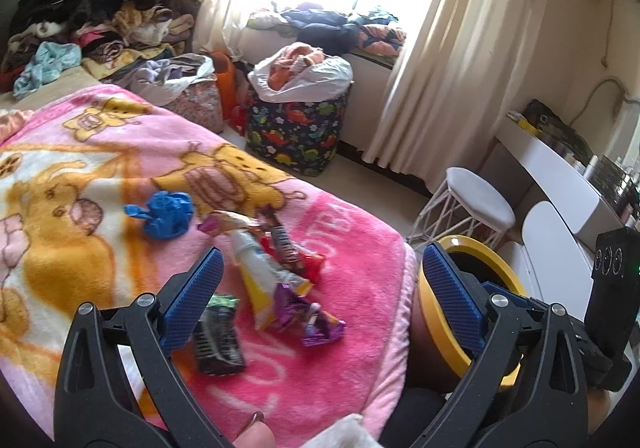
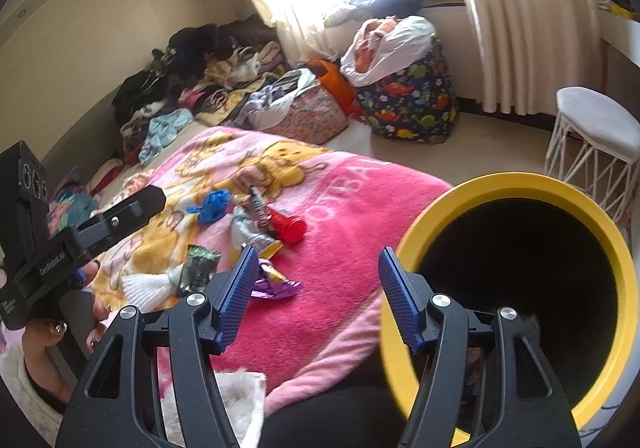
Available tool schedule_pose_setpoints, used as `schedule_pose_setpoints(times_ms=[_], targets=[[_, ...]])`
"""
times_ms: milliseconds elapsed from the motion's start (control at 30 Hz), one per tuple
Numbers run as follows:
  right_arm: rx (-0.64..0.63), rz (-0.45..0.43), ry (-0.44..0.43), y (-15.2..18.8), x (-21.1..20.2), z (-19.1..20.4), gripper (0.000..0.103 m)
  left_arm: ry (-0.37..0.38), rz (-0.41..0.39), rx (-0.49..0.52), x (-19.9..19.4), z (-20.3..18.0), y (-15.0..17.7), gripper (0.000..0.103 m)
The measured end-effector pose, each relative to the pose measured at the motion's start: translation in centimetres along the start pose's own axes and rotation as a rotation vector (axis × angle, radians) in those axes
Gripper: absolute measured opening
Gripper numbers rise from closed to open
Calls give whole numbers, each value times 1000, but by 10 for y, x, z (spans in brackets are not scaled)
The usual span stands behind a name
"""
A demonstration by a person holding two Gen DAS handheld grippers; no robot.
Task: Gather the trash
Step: 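Move both open grippers over the trash on the pink blanket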
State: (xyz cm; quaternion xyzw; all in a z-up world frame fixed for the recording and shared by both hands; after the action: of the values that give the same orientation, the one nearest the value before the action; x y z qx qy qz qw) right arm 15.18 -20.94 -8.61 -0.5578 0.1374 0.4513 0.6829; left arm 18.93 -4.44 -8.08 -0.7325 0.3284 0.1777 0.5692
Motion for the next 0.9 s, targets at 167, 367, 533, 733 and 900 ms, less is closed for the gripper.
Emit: schedule_pose_setpoints(times_ms=[167, 367, 533, 733, 900], targets=[[-35, 40, -21, 3, 15, 18, 60, -32, -7, -36, -5, 24, -1, 92], [-78, 88, -48, 8, 34, 40, 60, -70, -14, -74, -12, 53, -1, 92], [-122, 123, -53, 11, 49, 53, 63, -99, -8, -97, -16, 73, 5, 92], [-165, 164, -46, 13, 69, 65, 64, -136, 8, -129, -19, 96, 13, 92], [-175, 199, -34, 15, 88, 67, 65, -177, 60, -160, -16, 122, 31, 92]])
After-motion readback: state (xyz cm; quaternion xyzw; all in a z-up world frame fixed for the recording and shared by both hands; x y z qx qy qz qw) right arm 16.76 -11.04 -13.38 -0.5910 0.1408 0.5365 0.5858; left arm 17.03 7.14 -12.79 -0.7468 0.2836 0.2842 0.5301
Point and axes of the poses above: each gripper's, at about its wrist camera, not at the fingertips, and x roughly the way its jaws point, z to its left, y to its underside, the point moved 9 cm from there along x, roughly the way its jaws point, and after that the axes turned 7 degrees about z, right-handed, at the moved point
